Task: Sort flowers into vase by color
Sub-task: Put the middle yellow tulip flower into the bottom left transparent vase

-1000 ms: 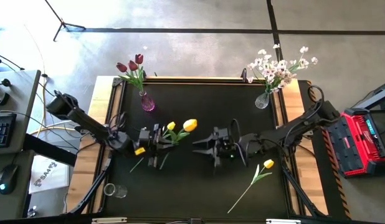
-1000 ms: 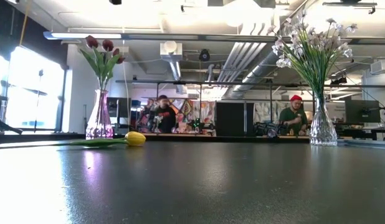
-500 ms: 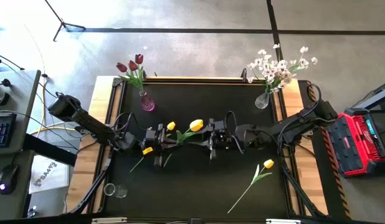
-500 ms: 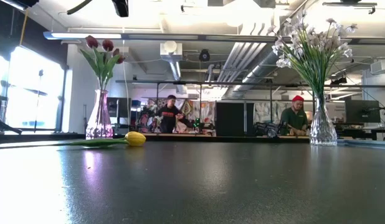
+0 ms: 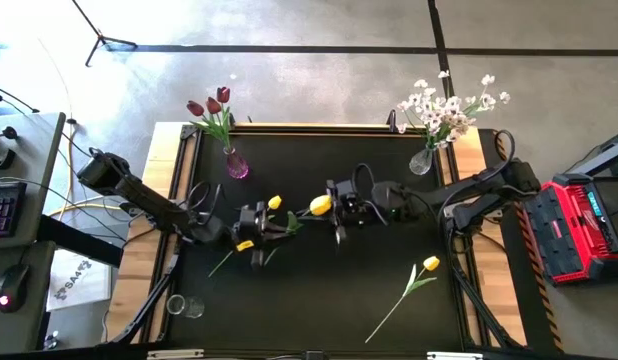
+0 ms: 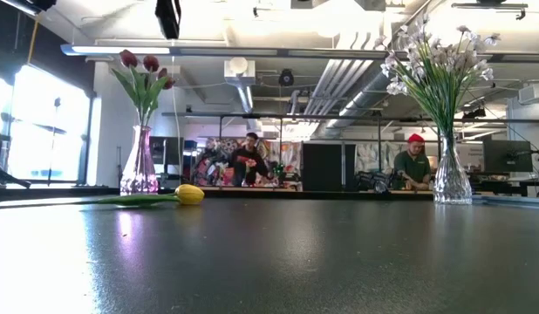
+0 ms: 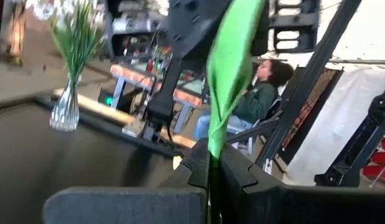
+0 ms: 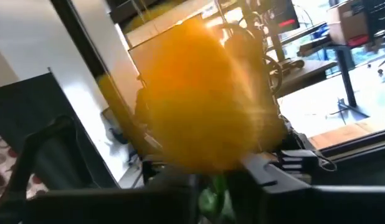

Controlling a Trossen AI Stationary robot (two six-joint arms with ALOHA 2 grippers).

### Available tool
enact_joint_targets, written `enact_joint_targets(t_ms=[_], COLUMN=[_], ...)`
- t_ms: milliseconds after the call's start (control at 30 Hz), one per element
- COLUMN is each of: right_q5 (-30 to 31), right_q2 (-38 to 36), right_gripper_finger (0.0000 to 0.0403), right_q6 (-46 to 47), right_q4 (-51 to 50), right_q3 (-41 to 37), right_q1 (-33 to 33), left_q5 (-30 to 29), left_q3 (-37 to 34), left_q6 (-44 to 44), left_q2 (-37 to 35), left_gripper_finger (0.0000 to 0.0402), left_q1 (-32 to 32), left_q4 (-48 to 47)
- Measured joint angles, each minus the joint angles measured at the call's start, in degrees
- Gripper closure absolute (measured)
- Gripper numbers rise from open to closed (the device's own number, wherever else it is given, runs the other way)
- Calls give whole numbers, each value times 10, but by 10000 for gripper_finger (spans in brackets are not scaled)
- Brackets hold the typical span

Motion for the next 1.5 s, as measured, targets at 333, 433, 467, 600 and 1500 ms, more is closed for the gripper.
enact_joint_targets(t_ms=[333, 433, 467, 600, 1500], right_q5=[-30, -60, -64, -84, -101], right_q2=[-1, 0, 0, 0, 22], right_gripper_finger=[400, 402, 402, 402, 403], right_q6=[22, 11, 4, -28, -9], right_q4=[-71, -170, -204, -283, -288], right_q3=[7, 37, 48, 83, 107], right_q1=[-29, -37, -38, -40, -51], left_q5=[-1, -2, 0, 10, 72], left_q3=[0, 0, 0, 0, 31], left_q6=[-66, -131, -148, -174, -109], left_q2=[0, 0, 0, 0, 0], left_gripper_finger=[380, 357, 349, 321, 293], left_q1=[7, 13, 14, 20, 40], left_q4=[-47, -102, -116, -125, -151])
